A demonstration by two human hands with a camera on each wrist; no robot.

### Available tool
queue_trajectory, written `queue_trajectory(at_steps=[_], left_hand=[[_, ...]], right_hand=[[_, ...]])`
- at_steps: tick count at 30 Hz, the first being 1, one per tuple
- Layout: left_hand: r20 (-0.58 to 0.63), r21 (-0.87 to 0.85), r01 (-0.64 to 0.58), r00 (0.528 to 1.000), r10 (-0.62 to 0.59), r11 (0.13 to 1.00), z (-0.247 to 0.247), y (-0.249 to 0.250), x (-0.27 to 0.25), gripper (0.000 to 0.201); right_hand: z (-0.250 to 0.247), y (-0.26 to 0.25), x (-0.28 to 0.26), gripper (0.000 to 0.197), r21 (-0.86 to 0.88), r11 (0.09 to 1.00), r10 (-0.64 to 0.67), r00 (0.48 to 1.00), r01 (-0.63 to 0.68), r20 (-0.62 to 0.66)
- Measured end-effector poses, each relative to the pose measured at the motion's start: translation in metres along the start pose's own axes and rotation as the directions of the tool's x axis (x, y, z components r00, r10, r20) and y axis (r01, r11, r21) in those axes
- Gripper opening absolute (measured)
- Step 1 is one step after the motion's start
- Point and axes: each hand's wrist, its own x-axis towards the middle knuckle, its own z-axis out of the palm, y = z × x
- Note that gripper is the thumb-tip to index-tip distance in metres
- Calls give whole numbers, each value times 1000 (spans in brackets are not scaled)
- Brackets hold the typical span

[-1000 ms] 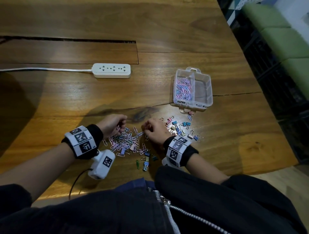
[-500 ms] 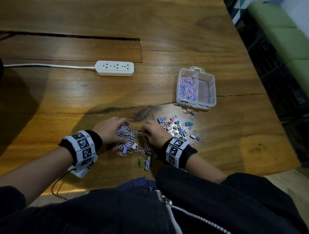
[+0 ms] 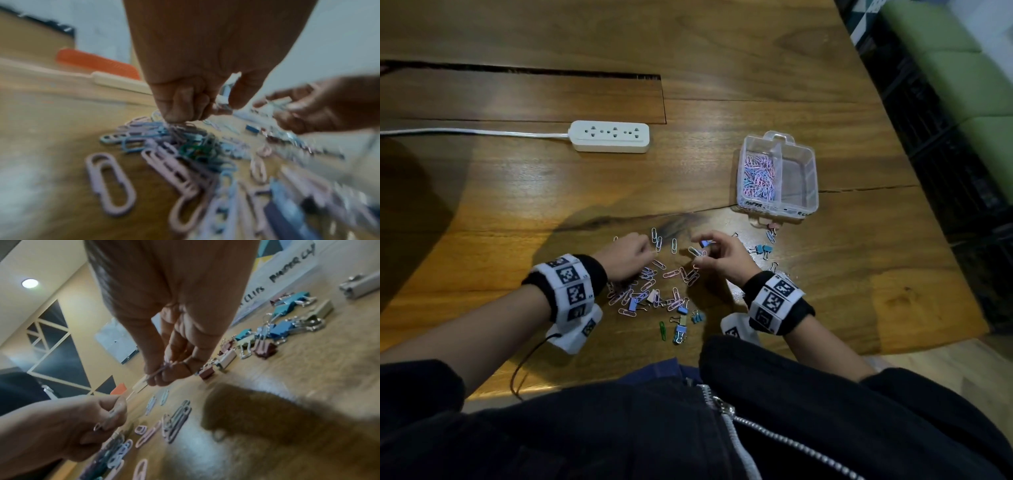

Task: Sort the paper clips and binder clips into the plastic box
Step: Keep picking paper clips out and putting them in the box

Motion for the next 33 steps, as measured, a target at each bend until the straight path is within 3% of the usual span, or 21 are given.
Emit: queue_trajectory(at_steps=[2, 4, 6, 7, 9, 10, 12, 13, 16, 18, 20, 23, 25, 27, 30, 33], left_hand=[[51, -420, 66, 998, -49, 905, -8, 1, 2, 31], [160, -748, 124, 987, -5, 652, -16, 0, 1, 22], [208, -889, 168, 977, 51, 426, -22, 0, -2, 7], [214, -916, 179, 975, 59, 360, -24, 0, -3, 10], [220, -936, 199, 974, 43, 291, -25, -2, -2, 26], [223, -935, 208, 975, 20, 287, -26, -4, -1, 30], [239, -906, 242, 970, -52, 347, -29, -5, 0, 32], [238, -867, 255, 967, -93, 428, -32, -5, 0, 31], [100, -553, 217, 976, -195, 804, -38, -6, -4, 30], [-35, -268, 161, 984, -176, 950, -39, -12, -9, 24], [-68, -42, 179, 981, -182, 983, -39, -21, -14, 26], [37, 215, 251, 964, -265, 944, -36, -31, -18, 59], [110, 273, 272, 944, -311, 923, -32, -35, -20, 70], [122, 292, 256, 946, -301, 922, -25, -37, -21, 67], [91, 310, 184, 971, -222, 933, -12, -29, -21, 46], [86, 293, 120, 985, -151, 949, -1, -18, -18, 32]], right_hand=[[-1, -2, -2, 35, 69, 996, 57, 998, -59, 29], [1, -6, -2, 25, 212, 969, 113, 992, -124, 64], [6, -11, 0, 27, 351, 917, 164, 981, -191, 106], [9, -14, 1, 27, 404, 889, 183, 977, -213, 113], [17, -19, 3, 27, 422, 876, 208, 973, -233, 105], [21, -21, 4, 27, 337, 917, 198, 977, -212, 75], [31, -19, 9, 28, -20, 993, 116, 993, -115, 16], [36, -17, 13, 27, -212, 976, 59, 998, -54, 17], [53, -12, 20, 29, -617, 781, -26, 992, 99, 127], [61, -13, 21, 43, -777, 602, -57, 980, 185, 189], [64, -14, 21, 42, -805, 554, -71, 976, 211, 207], [61, -10, 22, 32, -824, 524, -78, 975, 217, 207], [56, -8, 22, 28, -846, 483, -87, 974, 226, 211], [52, -7, 22, 23, -841, 489, -96, 973, 231, 212], [45, -5, 20, 11, -737, 646, -94, 978, 201, 184], [34, -4, 16, 12, -537, 838, -75, 995, 95, 60]])
